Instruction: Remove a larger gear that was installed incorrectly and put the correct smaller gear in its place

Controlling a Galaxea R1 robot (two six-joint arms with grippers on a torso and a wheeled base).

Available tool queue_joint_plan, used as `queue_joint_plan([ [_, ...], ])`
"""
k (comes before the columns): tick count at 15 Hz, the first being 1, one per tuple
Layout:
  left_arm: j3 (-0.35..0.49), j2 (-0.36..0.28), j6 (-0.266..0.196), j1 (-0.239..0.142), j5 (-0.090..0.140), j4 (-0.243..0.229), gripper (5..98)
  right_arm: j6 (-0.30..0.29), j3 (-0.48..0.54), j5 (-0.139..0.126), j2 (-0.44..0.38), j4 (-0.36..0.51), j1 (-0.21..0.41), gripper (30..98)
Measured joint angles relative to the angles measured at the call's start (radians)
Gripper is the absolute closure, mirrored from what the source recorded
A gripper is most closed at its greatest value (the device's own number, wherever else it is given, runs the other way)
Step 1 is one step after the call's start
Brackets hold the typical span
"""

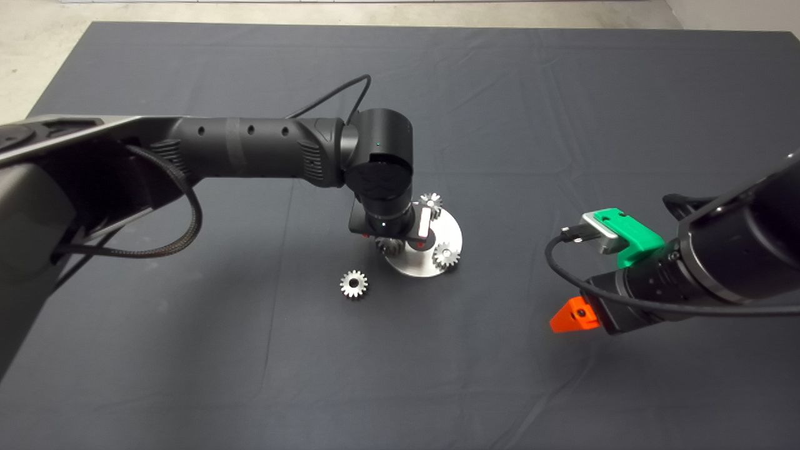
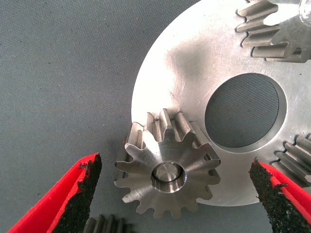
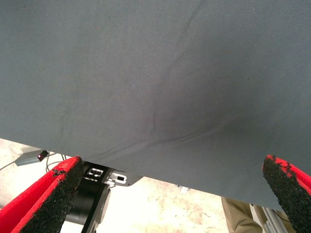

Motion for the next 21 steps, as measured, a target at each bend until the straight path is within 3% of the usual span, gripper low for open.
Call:
queue_joint_plan([
  [7,0.000,0.000,-0.003,0.013,0.002,0.003,25.7,0.000,0.000,0.000,0.000,0.000,0.000,30.8],
  [11,0.000,0.000,-0.003,0.042,0.002,0.005,25.7,0.000,0.002,0.000,0.000,0.000,0.000,30.8],
  [15,-0.001,0.000,0.004,0.041,0.003,0.044,25.7,0.000,0.002,0.000,0.000,0.000,0.000,30.8],
  [21,-0.014,0.003,0.030,0.034,0.015,0.051,25.7,0.000,0.002,0.000,0.000,0.000,0.000,30.8],
])
